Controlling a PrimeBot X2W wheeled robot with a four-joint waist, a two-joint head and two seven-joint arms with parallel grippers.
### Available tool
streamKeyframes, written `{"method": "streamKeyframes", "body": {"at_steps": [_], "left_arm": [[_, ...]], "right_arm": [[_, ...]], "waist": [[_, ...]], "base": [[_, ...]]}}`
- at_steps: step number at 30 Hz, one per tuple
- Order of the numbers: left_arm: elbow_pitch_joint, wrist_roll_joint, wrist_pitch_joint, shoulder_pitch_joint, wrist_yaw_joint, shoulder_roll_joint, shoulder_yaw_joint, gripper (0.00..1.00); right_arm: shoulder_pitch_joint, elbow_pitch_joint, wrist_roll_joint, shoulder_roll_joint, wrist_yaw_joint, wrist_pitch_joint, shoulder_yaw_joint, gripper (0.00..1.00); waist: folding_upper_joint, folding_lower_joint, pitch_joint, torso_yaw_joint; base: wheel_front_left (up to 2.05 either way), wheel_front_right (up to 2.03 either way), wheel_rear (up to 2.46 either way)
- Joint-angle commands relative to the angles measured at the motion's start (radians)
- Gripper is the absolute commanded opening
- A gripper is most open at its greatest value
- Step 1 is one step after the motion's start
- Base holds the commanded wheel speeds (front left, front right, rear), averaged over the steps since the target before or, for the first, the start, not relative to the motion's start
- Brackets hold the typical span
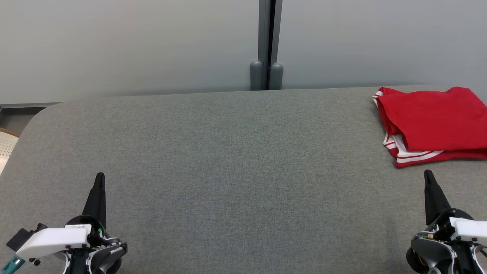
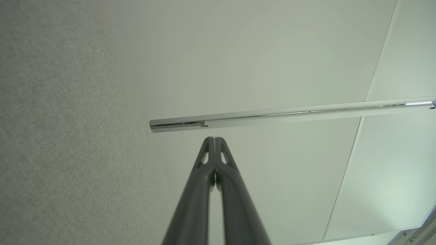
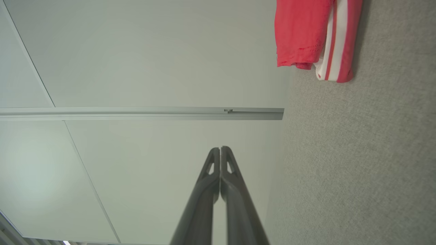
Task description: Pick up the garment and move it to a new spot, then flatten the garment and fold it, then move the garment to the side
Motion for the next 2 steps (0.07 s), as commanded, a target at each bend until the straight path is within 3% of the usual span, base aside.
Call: {"method": "streamKeyframes", "body": {"at_steps": [1,2], "left_arm": [[0.002,-0.005,0.003,-0.016,-0.004,0.002,0.005,0.0],[0.002,-0.004,0.004,-0.016,-0.004,0.002,0.006,0.0]], "right_arm": [[-0.008,0.001,0.003,0.0,0.0,0.004,-0.002,0.0],[-0.008,0.001,0.003,0.001,0.0,0.004,-0.003,0.0]], "waist": [[0.0,0.0,0.0,0.0],[0.0,0.0,0.0,0.0]], "base": [[0.0,0.0,0.0],[0.0,0.0,0.0]]}}
